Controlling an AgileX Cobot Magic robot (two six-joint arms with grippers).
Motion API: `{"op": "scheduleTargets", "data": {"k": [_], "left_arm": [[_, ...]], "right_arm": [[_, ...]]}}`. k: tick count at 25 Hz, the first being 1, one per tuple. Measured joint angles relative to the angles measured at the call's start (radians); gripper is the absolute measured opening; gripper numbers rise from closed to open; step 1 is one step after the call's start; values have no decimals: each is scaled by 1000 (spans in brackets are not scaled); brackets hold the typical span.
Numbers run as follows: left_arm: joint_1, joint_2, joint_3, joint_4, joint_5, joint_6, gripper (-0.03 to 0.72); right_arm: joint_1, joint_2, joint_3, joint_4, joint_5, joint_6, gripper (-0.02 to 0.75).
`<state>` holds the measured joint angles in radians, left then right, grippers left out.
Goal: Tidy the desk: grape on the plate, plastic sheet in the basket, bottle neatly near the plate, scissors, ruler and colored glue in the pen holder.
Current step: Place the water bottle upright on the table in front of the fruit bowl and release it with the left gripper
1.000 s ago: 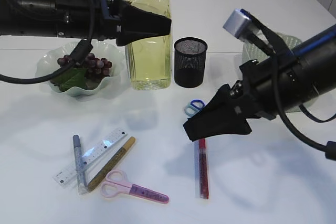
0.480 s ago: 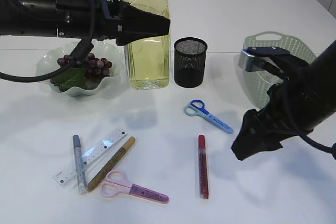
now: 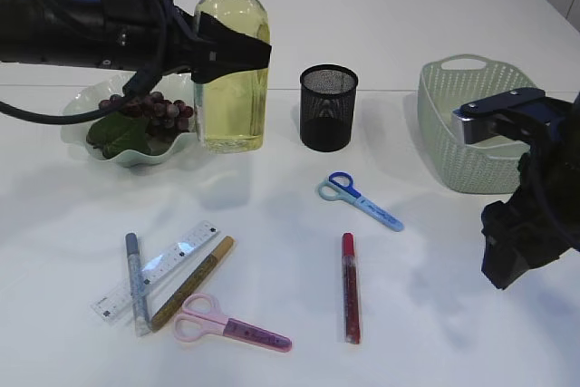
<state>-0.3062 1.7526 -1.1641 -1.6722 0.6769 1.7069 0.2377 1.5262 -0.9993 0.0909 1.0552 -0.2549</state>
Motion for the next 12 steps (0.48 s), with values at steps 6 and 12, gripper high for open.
{"op": "scheduleTargets", "data": {"k": [6, 12], "left_arm": [[0, 2, 0, 124, -168, -52, 437], [0, 2, 0, 293, -282, -156, 437]], "right_arm": [[0, 0, -29, -55, 65, 43, 594], [0, 0, -71, -101, 114, 71, 587]]}}
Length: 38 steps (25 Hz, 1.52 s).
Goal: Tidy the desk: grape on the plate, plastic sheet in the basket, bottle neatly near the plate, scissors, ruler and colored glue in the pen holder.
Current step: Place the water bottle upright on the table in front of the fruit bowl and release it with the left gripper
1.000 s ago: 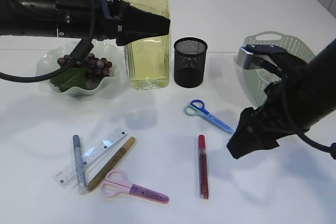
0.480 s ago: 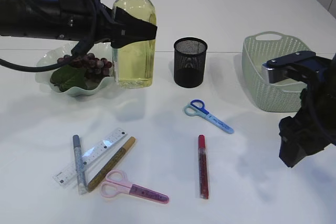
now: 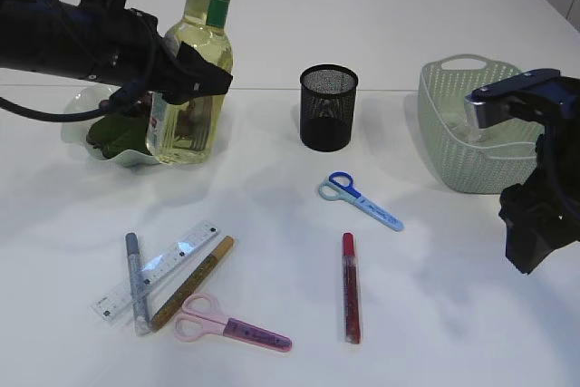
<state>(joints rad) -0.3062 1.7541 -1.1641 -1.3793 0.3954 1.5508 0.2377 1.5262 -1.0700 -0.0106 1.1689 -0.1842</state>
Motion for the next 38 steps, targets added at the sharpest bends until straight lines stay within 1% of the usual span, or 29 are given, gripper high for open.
{"op": "scheduleTargets", "data": {"k": [5, 9, 13, 17, 21, 27, 29, 31, 33, 34, 35, 38], "left_arm": [[0, -8, 0, 170, -44, -117, 437], [0, -16, 0, 320, -50, -237, 437], [12, -16, 0, 507, -33, -412, 437], [49, -16, 0, 672, 37, -585, 437], [93, -24, 0, 765, 97, -754, 436], [177, -57, 0, 834, 167, -1002, 436], [200, -61, 0, 873, 187, -1088, 436], [222, -61, 0, 938, 212, -1208, 436], [239, -61, 0, 1003, 233, -1300, 436], [247, -61, 0, 1052, 247, -1346, 436], [255, -61, 0, 1089, 262, -1383, 436], [278, -61, 0, 1157, 298, -1441, 436]], "right_arm": [[0, 0, -11, -33, 30, 18, 585], [0, 0, -11, -58, 41, 22, 585], [0, 0, -11, -83, 41, 38, 585], [0, 0, -11, -109, 41, 57, 585], [0, 0, -11, -119, 42, 67, 585], [0, 0, -11, -131, 44, 78, 585], [0, 0, -11, -143, 44, 89, 585], [0, 0, -11, -155, 44, 100, 585], [0, 0, -11, -159, 44, 103, 585], [0, 0, -11, -161, 44, 104, 585], [0, 0, -11, -161, 44, 107, 585], [0, 0, -11, -163, 44, 107, 585]]}}
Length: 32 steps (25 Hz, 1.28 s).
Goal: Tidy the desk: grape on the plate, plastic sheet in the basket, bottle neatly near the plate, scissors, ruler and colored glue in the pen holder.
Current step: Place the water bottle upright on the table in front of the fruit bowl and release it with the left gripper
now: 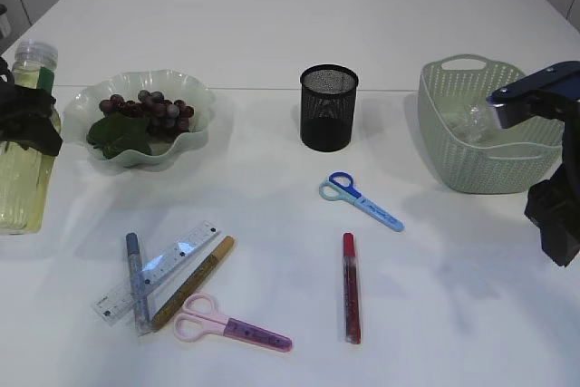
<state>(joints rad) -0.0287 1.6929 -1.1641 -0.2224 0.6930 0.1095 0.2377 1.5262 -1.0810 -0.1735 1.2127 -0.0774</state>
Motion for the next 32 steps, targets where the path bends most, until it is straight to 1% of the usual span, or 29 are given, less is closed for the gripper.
{"op": "scheduleTargets", "data": {"k": [4, 8, 12, 20, 25, 28, 32], "left_arm": [[6, 0, -6, 32, 11, -16, 436], [6, 0, -20, 38, 15, -20, 436], [6, -2, -20, 53, -21, -21, 436], [6, -2, -20, 76, -228, -50, 436], [6, -7, -13, 76, -337, -75, 436], [6, -48, 36, 76, -435, -75, 436], [6, -153, 155, 76, -605, -75, 436]], "right_arm": [[0, 0, 0, -2, 0, 0, 585], [0, 0, 0, -2, 0, 2, 585], [0, 0, 0, -4, 0, 2, 585], [0, 0, 0, -4, 2, 38, 585], [0, 0, 0, -6, -53, 77, 585], [0, 0, 0, -6, -80, 96, 585], [0, 0, 0, -8, -105, 105, 585]]}}
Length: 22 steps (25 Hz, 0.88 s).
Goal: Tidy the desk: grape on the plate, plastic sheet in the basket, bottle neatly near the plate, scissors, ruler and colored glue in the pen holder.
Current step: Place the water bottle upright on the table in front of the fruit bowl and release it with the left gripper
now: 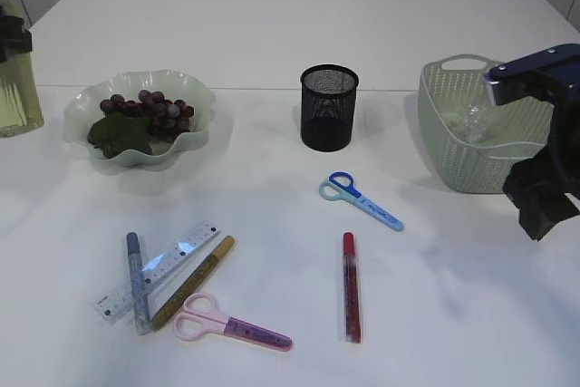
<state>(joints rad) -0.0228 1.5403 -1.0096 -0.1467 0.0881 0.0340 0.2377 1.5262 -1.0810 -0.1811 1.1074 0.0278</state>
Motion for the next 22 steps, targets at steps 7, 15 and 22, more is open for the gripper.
{"op": "scheduleTargets", "data": {"k": [7, 15, 22], "left_arm": [[-2, -138, 257, -2, -309, -1, 437], [-78, -160, 483, 28, -692, -1, 437], [-96, -164, 487, 62, -743, -1, 437]], "right_arm": [[0, 0, 0, 0, -69, 19, 585], [0, 0, 78, -3, -233, 94, 584], [0, -33, 211, -85, -406, 236, 584]]}}
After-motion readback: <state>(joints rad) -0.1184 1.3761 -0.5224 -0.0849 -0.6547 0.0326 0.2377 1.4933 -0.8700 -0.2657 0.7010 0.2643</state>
